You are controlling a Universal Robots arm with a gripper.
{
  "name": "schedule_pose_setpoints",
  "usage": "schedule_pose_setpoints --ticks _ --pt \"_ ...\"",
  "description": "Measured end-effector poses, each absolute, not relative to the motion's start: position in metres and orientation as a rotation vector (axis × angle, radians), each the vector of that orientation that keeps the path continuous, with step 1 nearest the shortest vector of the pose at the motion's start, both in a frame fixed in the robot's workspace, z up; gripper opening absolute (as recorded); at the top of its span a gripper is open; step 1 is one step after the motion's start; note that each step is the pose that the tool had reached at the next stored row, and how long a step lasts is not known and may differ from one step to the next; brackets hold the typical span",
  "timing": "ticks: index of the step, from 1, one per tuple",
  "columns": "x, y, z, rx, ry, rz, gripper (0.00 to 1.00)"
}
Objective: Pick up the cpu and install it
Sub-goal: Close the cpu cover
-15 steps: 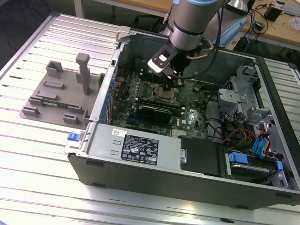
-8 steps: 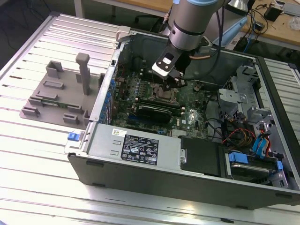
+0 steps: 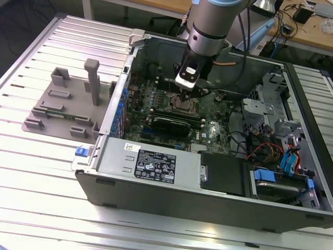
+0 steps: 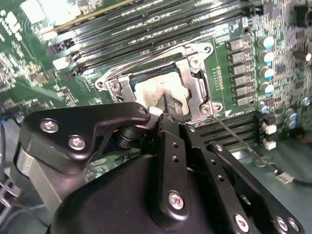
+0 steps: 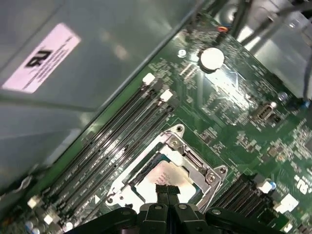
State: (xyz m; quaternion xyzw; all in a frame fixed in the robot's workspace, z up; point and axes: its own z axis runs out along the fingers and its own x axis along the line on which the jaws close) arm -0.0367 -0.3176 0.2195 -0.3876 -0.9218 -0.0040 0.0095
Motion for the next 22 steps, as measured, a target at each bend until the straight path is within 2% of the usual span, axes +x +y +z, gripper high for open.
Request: schedule_pose_setpoints --ticks 22 --pt "-0.0367 -0.3176 0.2173 -0.359 -3.1 -0.004 0.11"
